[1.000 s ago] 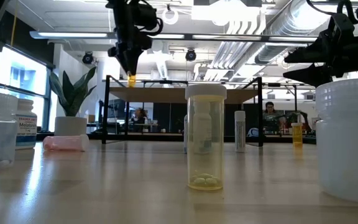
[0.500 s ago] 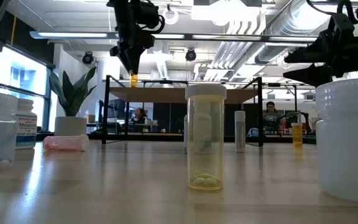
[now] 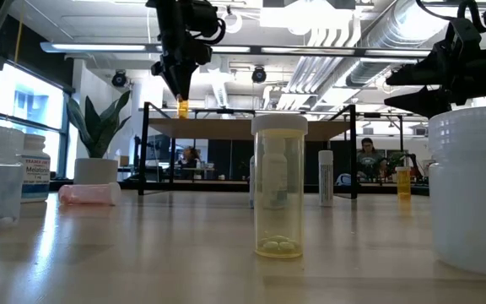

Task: Pick and place medicine bottles onto shelf by color
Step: Put the left orange transparent pill bottle on the shelf

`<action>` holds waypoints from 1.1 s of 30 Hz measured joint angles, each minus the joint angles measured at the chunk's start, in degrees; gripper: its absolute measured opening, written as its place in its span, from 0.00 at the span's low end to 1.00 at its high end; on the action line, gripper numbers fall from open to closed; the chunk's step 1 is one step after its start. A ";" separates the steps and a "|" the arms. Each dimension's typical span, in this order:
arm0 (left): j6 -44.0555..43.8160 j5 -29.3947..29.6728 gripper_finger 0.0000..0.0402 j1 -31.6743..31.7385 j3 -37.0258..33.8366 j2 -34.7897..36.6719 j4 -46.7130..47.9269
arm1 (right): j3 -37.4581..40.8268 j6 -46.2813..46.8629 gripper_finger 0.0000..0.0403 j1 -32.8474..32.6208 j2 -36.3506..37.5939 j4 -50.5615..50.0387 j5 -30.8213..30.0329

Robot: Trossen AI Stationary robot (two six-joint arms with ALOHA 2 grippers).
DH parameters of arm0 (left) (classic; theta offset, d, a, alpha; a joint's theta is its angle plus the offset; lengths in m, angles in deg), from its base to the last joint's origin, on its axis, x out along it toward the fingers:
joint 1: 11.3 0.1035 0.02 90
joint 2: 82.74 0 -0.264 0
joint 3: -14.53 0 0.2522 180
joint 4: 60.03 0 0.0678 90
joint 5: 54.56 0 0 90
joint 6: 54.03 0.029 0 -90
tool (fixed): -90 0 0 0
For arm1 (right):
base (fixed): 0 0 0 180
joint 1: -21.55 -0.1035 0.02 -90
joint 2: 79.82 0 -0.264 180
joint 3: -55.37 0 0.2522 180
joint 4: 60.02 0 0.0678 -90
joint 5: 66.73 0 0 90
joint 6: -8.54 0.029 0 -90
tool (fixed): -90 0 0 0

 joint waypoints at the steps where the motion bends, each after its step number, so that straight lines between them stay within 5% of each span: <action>1: 0.00 -0.18 0.28 -0.16 -0.01 0.00 0.00 | 0.00 0.00 0.50 0.00 -0.01 0.00 0.00; 21: 0.52 1.89 0.30 -1.74 0.08 -1.84 -0.42 | 0.00 0.00 0.50 0.02 -0.02 0.00 -0.01; 33: 0.55 1.81 0.46 -1.76 -0.16 -2.16 -0.12 | 0.02 0.00 0.50 0.00 -0.01 0.00 0.00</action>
